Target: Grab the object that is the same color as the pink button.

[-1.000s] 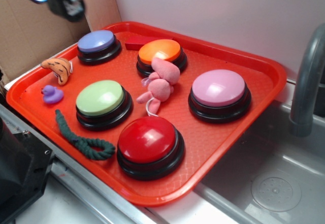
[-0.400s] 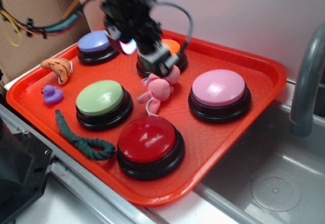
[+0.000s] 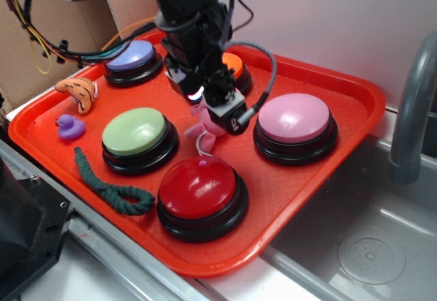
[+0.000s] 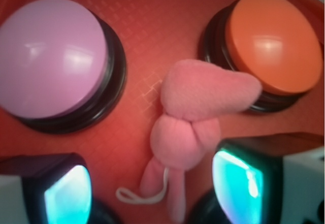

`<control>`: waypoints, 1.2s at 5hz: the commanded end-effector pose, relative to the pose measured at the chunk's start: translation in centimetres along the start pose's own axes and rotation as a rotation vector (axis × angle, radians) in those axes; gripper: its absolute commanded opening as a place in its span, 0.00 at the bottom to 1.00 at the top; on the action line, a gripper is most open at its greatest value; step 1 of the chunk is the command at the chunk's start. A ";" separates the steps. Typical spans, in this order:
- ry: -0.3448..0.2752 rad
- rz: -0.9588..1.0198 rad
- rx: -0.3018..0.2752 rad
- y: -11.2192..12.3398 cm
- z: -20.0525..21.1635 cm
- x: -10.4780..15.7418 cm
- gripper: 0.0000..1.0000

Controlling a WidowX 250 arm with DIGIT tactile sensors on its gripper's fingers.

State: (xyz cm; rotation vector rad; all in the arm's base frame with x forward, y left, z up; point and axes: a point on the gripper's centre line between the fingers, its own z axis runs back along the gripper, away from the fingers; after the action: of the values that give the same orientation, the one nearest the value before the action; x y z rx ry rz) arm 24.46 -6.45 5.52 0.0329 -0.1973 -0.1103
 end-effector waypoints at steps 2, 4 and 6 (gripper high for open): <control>-0.003 -0.013 0.014 1.1 -1.6 0.2 1.00; 0.013 0.022 0.008 1.6 -2.6 -0.1 0.06; 0.016 0.018 0.001 1.9 -2.3 -0.1 0.00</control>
State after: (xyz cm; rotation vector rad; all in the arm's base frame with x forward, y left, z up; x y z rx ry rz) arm 24.25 -4.70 2.23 0.0376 -0.1421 -0.0996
